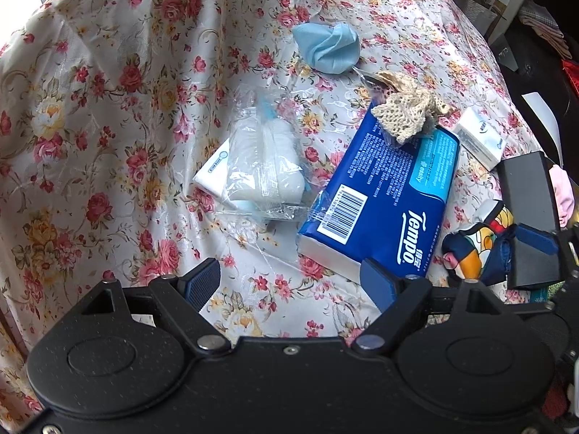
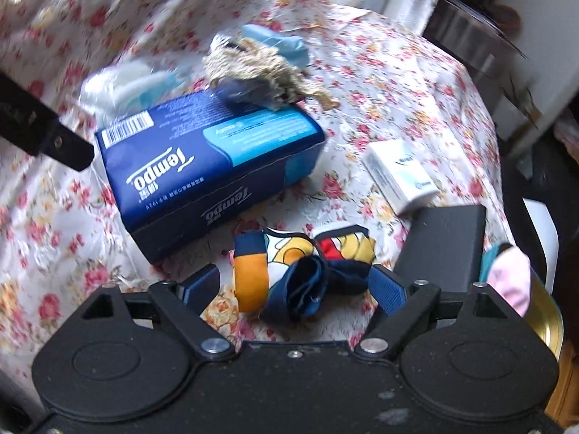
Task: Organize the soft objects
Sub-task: 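Grasp the beige lace doily with the left tool while the right tool grasps the patterned scarf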
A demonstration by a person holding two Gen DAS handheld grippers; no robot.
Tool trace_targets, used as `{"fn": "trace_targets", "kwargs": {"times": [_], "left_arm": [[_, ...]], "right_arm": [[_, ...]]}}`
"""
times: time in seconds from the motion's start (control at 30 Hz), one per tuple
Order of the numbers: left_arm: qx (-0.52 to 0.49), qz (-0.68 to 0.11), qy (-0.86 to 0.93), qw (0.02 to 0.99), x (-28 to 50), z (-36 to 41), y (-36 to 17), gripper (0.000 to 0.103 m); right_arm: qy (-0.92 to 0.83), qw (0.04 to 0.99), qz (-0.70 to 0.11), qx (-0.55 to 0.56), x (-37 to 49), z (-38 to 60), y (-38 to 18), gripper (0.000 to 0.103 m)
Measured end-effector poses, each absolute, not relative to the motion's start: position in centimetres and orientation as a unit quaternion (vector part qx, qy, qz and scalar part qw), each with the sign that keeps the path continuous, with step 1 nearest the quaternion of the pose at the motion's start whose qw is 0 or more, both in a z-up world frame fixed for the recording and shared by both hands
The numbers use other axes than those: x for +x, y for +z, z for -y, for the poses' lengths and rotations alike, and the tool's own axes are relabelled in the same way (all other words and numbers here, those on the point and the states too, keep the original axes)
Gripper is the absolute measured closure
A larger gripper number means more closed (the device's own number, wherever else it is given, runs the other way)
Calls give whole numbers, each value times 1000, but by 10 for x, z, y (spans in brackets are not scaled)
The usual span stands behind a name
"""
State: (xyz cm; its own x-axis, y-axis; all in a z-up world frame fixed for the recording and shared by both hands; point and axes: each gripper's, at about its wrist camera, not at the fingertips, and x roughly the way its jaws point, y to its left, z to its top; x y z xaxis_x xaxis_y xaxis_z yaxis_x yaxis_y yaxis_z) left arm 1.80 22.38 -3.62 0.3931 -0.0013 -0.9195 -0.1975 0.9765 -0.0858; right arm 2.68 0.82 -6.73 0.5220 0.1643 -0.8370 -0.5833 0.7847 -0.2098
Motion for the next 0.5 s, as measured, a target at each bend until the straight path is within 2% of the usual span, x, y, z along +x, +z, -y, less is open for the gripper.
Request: {"fn": "trace_targets", "kwargs": {"times": [0.27,0.37,0.5], "left_arm": [[-86,-553,56,827,21,-219,-37,22],[-82,-553,54,827,24,-216,-36,22],[-77,-549,48,831,29,-209,-33,22]], "right_arm": [[246,831,-433,-249,42,-11,-85,12],[242,836,-425,-248,40,-10,-85,30],[238,844,-420,-234,37,-4,-82,40]]}}
